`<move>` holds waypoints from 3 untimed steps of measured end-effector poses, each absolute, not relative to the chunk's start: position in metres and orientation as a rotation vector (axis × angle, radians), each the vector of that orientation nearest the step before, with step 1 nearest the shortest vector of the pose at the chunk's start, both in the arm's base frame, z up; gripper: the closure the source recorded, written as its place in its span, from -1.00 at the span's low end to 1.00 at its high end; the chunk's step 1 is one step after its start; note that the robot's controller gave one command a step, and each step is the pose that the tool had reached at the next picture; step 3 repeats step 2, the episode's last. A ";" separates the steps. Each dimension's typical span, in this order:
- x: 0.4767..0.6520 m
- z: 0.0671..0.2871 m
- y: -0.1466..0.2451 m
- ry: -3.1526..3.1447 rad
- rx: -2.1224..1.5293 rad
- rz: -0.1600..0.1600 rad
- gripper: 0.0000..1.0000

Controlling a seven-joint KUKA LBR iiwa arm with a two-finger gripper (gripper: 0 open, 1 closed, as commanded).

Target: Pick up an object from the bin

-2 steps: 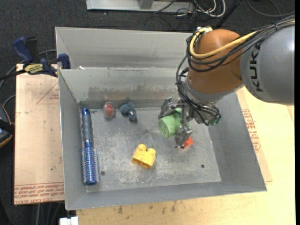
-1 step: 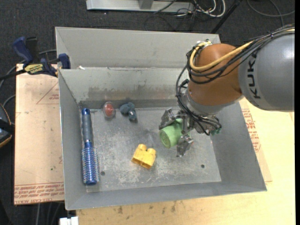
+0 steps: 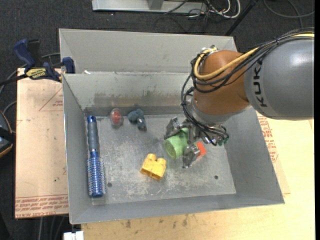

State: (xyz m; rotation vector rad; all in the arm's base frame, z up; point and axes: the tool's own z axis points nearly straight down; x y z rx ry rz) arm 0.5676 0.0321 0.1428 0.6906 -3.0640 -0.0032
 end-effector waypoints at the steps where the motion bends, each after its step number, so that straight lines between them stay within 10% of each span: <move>1: 0.569 0.218 0.033 -3.091 0.619 0.001 1.00; 3: 0.569 0.188 0.040 -3.052 0.744 -0.002 1.00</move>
Offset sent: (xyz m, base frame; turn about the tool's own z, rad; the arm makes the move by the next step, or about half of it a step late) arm -0.0009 0.0000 0.0710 0.0479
